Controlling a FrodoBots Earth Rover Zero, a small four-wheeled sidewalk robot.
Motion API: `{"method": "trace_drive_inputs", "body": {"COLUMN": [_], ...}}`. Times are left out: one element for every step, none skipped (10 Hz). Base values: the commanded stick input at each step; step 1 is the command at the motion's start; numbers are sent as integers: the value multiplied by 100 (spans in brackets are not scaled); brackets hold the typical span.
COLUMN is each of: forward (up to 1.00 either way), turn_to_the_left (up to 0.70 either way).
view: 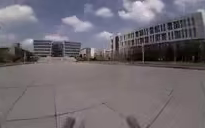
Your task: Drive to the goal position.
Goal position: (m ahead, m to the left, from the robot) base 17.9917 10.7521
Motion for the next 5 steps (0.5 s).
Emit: {"method": "trace_drive_inputs", "body": {"forward": [70,70,70,70,70], "turn_to_the_left": [6,6,6,6,6]}}
